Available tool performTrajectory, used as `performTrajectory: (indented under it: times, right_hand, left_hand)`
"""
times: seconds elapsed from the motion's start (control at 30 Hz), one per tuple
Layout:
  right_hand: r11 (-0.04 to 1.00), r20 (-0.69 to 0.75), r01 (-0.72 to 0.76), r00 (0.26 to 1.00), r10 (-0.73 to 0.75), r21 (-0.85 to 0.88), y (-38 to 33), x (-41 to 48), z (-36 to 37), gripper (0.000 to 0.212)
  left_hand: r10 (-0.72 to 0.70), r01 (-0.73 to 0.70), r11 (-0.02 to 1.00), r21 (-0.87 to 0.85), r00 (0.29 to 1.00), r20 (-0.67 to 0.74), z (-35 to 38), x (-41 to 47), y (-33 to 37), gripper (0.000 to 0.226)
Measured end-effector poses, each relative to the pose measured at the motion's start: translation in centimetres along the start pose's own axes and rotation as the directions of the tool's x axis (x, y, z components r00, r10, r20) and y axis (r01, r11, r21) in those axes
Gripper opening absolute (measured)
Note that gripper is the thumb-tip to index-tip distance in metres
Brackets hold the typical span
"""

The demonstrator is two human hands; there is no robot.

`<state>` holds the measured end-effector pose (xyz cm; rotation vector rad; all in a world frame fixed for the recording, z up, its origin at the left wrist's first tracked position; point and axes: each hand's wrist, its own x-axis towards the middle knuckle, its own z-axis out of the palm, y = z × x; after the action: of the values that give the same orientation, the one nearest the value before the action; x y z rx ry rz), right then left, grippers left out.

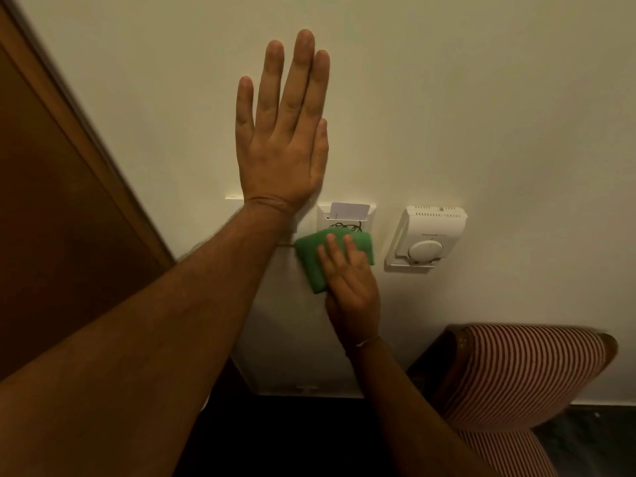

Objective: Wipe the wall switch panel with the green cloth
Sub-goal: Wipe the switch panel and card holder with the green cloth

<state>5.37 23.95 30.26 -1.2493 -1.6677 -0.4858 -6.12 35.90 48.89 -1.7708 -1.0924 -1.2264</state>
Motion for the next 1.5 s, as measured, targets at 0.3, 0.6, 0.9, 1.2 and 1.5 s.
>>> performTrajectory:
  times: [0.3,0.6,0.9,1.2,1.5]
  right_hand:
    - [0.961,-0.173,-0.244,0.949,0.264,0.128,-1.6,0.1,0.9,0.060]
    - [0.989,0.045,-0.015,0.999,0.009,0.147,-4.0,2.4,1.5,0.048]
    - [0.940,-0.176,-0.326,0.924,0.339,0.098,-1.4,0.9,-2.0,0.067]
    - [0.992,-0.057,-0.085,0.994,0.091,0.095,-5.0,3.7,1.1,0.049]
    - [0.960,-0.211,-0.269,0.937,0.278,0.071,-1.9,2.0,-1.1,0.041]
  left_hand:
    - [-0.008,0.008,1.000,0.001,1.000,-0.017,-0.3,0.0,0.1,0.060]
    - [-0.042,0.036,0.992,-0.119,0.998,-0.046,1.9,-0.2,-0.3,0.066]
    - [-0.023,0.023,1.000,0.004,1.000,-0.013,0.0,-0.1,0.0,0.064]
    - [-0.042,0.042,0.999,0.035,0.999,0.002,0.0,0.1,0.0,0.060]
    - [-0.025,0.025,1.000,0.002,1.000,-0.016,-0.4,0.1,-0.1,0.056]
